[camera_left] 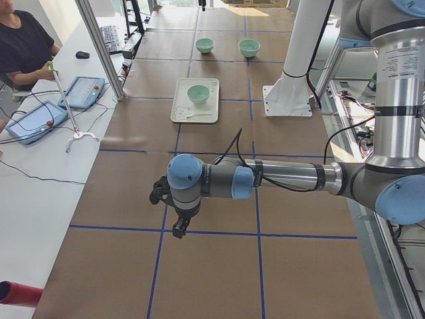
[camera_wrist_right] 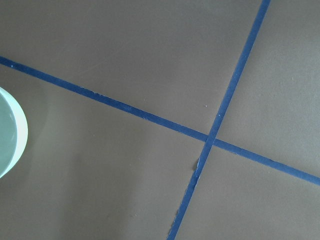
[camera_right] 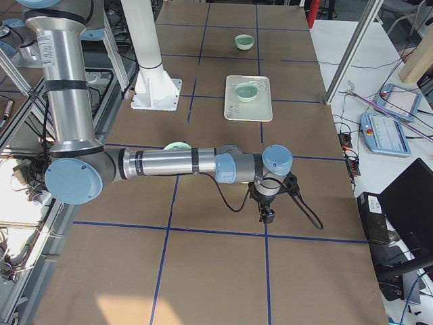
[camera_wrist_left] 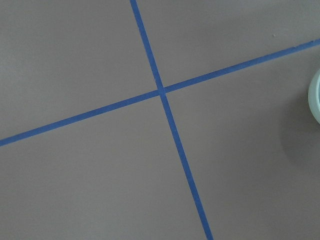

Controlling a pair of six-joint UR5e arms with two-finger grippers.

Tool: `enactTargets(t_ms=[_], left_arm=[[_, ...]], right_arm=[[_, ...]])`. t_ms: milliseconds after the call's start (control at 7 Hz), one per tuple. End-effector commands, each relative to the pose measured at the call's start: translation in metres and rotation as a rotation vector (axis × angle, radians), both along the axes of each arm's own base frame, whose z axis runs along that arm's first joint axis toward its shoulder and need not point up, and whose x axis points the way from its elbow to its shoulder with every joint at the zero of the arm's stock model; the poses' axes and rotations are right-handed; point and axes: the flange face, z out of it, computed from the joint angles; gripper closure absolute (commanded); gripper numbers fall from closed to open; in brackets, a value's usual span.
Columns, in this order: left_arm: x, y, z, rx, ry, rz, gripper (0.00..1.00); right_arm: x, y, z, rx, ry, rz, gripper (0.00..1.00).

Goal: Stack green bowls together

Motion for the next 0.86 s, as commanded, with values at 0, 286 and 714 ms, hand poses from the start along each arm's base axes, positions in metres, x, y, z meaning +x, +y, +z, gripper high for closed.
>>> enactTargets(t_ms=[0, 286, 714], left_arm=[[0.0024, -0.0117, -0.0058, -0.055, -0.043, 0.017, 0.00], [0.0040, -0.0135, -0.0035, -0.077, -0.020, 0.017, 0.00], [0.0095, -0.0097, -0.0109, -0.060, 0.055, 0.015, 0.00]], right_arm=[[-0.0015, 0.0003, 0.0005, 0.000, -0.021, -0.002, 0.00], [-0.0041, 0.0011, -0.0039, 0.000, -0.059, -0.003, 0.00], [-0.0085, 0.0001, -0.0074, 0.007, -0.063, -0.011, 0.00]])
